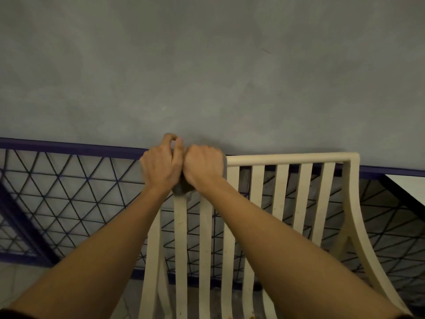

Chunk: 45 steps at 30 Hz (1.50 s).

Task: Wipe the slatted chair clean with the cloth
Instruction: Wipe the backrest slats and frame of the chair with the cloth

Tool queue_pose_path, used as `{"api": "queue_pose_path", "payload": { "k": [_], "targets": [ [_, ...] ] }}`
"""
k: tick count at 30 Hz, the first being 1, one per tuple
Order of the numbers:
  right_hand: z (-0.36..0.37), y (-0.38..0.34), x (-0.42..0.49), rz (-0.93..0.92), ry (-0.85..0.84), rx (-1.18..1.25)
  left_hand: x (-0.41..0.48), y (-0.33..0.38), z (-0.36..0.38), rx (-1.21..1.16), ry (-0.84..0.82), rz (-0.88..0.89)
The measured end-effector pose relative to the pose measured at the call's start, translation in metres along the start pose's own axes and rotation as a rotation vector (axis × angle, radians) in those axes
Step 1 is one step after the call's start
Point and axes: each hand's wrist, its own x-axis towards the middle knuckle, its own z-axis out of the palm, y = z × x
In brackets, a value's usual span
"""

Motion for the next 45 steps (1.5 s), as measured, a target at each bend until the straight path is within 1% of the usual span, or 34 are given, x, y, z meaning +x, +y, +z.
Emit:
{"api": "queue_pose_path", "payload": {
  "k": [2,3,4,7,8,10,12,15,18,19,21,24,25,26,28,29,30,32,33,34,36,37,41,45],
  "targets": [
    [-0.007,-0.003,0.015,0.096,-0.141,0.115,-0.002,-0.002,0.0,-0.022,-0.007,0.012],
    [-0.007,-0.001,0.018,0.097,-0.166,0.129,-0.004,-0.001,-0.001,-0.02,-0.024,0.039],
    [-0.008,0.002,0.017,0.059,-0.156,0.115,-0.006,-0.002,-0.002,-0.008,-0.035,0.064],
    [-0.002,0.019,0.0,-0.135,0.055,0.094,-0.006,-0.003,-0.005,0.06,-0.057,0.095],
    [0.0,0.026,-0.004,-0.174,0.108,0.086,-0.006,-0.004,-0.005,0.077,-0.051,0.111],
    [0.004,0.043,-0.005,-0.186,0.148,0.076,-0.005,-0.004,-0.002,0.096,-0.029,0.155],
    [0.003,0.057,-0.005,-0.17,0.134,0.053,-0.002,-0.005,0.001,0.142,-0.017,0.183],
    [0.004,0.075,-0.006,-0.149,0.147,0.045,0.0,-0.007,0.008,0.227,-0.048,0.185],
    [0.007,0.099,-0.013,-0.116,0.168,0.028,0.0,-0.006,0.014,0.231,-0.076,0.186],
    [0.006,0.1,-0.008,-0.11,0.151,-0.028,0.004,-0.007,0.016,0.238,-0.035,0.178],
    [0.007,0.1,0.001,-0.064,0.034,-0.129,0.006,-0.005,0.018,0.248,-0.028,0.18],
    [-0.001,0.084,0.022,0.055,-0.177,-0.077,0.008,0.0,0.017,0.305,-0.057,0.158],
    [-0.002,0.077,0.024,0.052,-0.189,-0.07,0.007,0.001,0.017,0.323,-0.061,0.158],
    [-0.001,0.068,0.023,0.013,-0.145,-0.086,0.007,0.002,0.016,0.344,-0.059,0.156],
    [0.0,0.05,0.011,-0.088,-0.004,-0.151,0.007,0.003,0.015,0.375,-0.075,0.153],
    [-0.001,0.041,0.003,-0.083,0.05,-0.16,0.007,0.003,0.015,0.384,-0.092,0.16],
    [-0.002,0.033,-0.001,-0.057,0.064,-0.152,0.007,0.003,0.015,0.384,-0.108,0.164],
    [0.006,0.027,0.001,-0.055,0.157,-0.2,0.008,0.002,0.016,0.381,-0.098,0.164],
    [0.014,0.03,0.002,-0.099,0.23,-0.199,0.007,0.002,0.015,0.376,-0.093,0.163],
    [0.019,0.036,0.003,-0.152,0.275,-0.145,0.007,0.002,0.015,0.364,-0.08,0.165],
    [0.026,0.05,0.001,-0.255,0.295,0.003,0.006,0.003,0.015,0.35,-0.062,0.179],
    [0.027,0.056,0.0,-0.299,0.297,0.04,0.006,0.003,0.015,0.346,-0.073,0.18],
    [0.027,0.08,-0.007,-0.404,0.271,0.016,0.007,0.002,0.014,0.318,-0.064,0.183],
    [0.026,0.11,-0.018,-0.426,0.252,0.009,0.005,0.001,0.014,0.308,-0.064,0.171]
  ]
}}
